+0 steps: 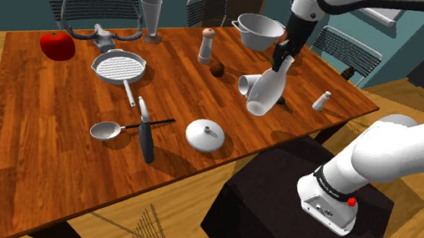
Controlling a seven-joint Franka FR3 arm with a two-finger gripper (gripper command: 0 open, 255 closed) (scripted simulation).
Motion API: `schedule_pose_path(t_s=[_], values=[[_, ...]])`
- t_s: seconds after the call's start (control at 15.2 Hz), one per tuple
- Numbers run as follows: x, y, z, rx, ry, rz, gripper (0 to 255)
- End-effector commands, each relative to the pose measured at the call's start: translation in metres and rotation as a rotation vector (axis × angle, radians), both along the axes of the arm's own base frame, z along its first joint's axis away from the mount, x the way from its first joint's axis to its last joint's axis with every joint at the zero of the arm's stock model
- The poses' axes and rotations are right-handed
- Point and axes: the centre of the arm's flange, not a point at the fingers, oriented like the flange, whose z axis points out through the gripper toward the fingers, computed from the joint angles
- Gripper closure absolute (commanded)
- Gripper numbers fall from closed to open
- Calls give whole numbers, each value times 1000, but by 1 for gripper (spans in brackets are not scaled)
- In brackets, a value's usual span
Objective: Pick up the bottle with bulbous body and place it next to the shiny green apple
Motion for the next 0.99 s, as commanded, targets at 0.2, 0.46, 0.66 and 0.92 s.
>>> schedule_pose_path(t_s=[0.2, 0.46, 0.66, 0.92], values=[[0, 1, 27, 0, 0, 0, 255], [0, 1, 48, 0, 0, 0, 255], [0, 1, 64, 0, 0, 0, 255], [0, 1, 85, 0, 0, 0, 255]])
